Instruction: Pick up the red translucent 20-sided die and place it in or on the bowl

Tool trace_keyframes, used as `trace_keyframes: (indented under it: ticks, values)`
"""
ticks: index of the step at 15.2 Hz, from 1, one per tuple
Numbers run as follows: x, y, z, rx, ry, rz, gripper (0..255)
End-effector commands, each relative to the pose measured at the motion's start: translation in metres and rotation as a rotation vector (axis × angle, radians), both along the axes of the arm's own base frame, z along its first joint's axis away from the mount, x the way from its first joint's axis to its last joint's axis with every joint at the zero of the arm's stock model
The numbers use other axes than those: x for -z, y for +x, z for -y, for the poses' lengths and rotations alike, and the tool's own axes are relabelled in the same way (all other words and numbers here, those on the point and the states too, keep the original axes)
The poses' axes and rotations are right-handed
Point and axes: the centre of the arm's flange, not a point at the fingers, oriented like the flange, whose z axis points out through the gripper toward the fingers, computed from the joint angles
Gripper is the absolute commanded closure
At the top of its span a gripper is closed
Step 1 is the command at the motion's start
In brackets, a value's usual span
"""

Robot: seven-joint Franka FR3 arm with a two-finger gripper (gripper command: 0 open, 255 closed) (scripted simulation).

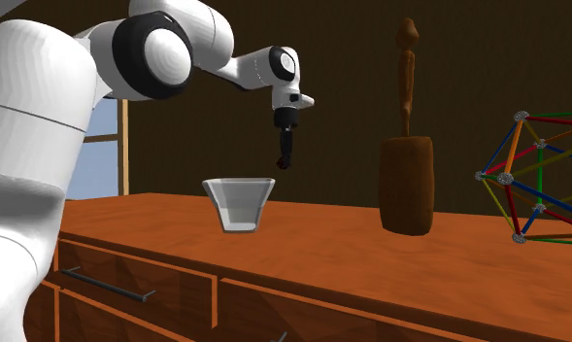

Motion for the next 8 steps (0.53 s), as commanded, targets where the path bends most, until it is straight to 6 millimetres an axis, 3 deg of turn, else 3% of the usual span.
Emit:
trace_keyframes:
  ticks: [1, 7, 8]
  values:
    - [-0.011, 0.000, 0.000, 0.000, 0.000, -0.001, 255]
    - [-0.040, 0.000, 0.000, 0.000, 0.000, -0.001, 255]
    - [-0.041, -0.013, 0.002, 0.000, 0.000, -0.001, 255]
